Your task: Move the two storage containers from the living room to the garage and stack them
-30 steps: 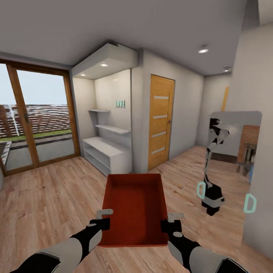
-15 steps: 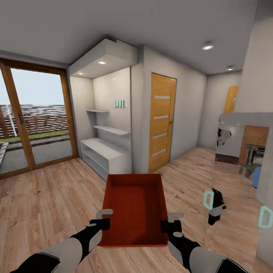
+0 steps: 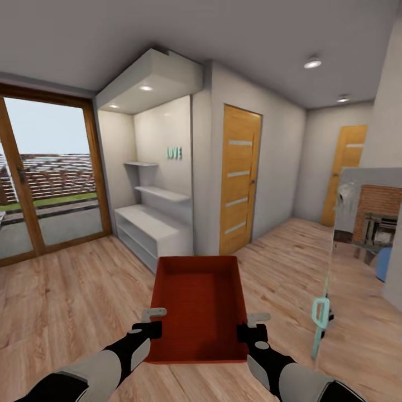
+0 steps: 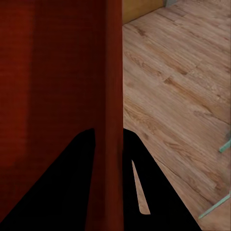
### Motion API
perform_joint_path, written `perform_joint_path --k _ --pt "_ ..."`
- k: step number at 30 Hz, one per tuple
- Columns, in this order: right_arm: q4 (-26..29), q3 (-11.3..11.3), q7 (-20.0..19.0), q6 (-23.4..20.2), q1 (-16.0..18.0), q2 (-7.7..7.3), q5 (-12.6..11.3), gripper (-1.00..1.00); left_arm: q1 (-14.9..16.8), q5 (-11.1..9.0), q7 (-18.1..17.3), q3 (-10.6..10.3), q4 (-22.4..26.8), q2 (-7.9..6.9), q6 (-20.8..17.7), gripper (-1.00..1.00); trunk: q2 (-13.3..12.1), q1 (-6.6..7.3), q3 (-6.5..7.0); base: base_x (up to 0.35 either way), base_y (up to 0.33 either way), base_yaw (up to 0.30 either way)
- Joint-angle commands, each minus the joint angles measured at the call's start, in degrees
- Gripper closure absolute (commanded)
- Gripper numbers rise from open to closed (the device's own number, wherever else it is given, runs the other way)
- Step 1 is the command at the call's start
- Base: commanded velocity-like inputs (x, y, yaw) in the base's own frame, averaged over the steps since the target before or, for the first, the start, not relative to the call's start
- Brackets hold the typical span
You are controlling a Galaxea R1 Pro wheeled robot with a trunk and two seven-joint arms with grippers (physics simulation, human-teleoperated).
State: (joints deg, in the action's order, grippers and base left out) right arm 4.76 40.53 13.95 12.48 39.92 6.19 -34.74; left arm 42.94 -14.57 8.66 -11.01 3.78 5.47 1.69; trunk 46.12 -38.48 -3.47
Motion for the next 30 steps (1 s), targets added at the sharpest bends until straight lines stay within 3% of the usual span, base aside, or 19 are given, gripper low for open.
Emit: perform_joint_path --k 1,30 --pt "-0.01 0.92 -0.76 -0.16 0.0 0.02 -0.67 1.0 0.13 0.16 4.7 3.81 0.13 -0.19 0.6 1.0 0.07 -0.05 -0.1 0.326 0.072 -0.147" --pt "-0.01 0.96 -0.76 -0.18 -0.01 0.05 -0.68 1.0 0.13 0.16 4.7 3.84 0.17 -0.19 0.6 1.0 0.07 -0.05 -0.76 0.325 0.155 -0.259"
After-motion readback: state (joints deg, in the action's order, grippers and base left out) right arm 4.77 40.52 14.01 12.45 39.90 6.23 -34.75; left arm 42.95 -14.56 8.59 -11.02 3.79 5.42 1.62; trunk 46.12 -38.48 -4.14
